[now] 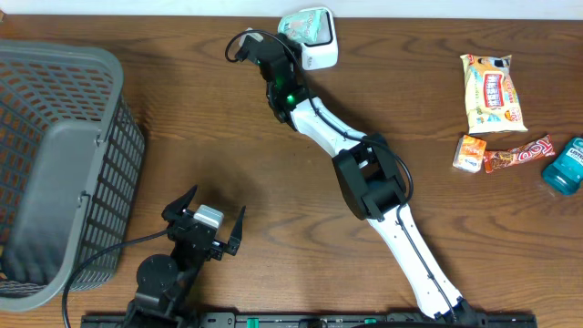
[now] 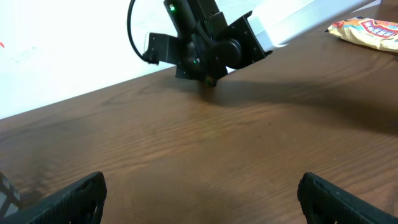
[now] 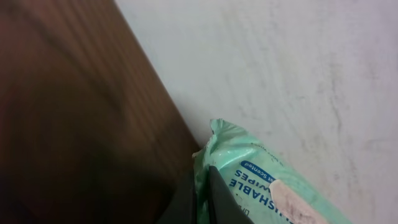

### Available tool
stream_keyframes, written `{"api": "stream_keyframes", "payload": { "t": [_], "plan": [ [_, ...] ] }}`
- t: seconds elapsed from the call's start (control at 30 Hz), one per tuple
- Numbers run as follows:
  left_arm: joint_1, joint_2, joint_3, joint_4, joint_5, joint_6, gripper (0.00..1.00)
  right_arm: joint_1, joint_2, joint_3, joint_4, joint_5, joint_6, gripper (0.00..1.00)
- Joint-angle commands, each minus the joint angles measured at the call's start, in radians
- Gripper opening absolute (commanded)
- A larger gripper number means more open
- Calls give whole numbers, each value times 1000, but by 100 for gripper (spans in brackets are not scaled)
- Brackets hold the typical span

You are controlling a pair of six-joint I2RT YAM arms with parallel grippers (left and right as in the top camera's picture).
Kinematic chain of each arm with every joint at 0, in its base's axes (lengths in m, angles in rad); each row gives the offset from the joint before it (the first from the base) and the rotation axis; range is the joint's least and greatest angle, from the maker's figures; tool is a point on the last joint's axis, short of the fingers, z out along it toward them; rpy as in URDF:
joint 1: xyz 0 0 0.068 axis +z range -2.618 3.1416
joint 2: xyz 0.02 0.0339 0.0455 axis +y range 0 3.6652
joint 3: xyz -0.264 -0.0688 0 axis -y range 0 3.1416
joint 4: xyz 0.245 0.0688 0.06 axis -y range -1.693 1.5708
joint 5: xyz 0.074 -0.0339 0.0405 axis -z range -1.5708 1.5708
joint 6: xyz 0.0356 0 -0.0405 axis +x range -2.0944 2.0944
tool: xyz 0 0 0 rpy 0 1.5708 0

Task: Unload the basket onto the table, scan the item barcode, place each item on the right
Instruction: 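Hold the mint packet end over the scanner window with the right gripper, then carry the mint packet to the far right and release it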

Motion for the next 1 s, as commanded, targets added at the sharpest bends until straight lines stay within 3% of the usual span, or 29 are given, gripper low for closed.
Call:
{"api": "stream_keyframes", "payload": {
  "t": [0.0, 0.33, 0.63, 0.8, 0.97],
  "plan": [
    [-4, -2, -17, -24, 6, -13, 98, 0, 1, 2, 38, 70, 48, 1],
    [-4, -2, -17, -24, 6, -13, 98, -25, -73, 2, 37, 103, 154, 1],
    [-4, -2, -17, -24, 6, -13, 98, -50, -158, 2, -108, 120, 216, 1],
    [-4, -2, -17, -24, 6, -13, 98, -76, -299, 2, -346, 192, 232, 1],
    [-4, -2, -17, -24, 6, -13, 98, -156, -449, 2, -673, 208, 370, 1]
  ]
}}
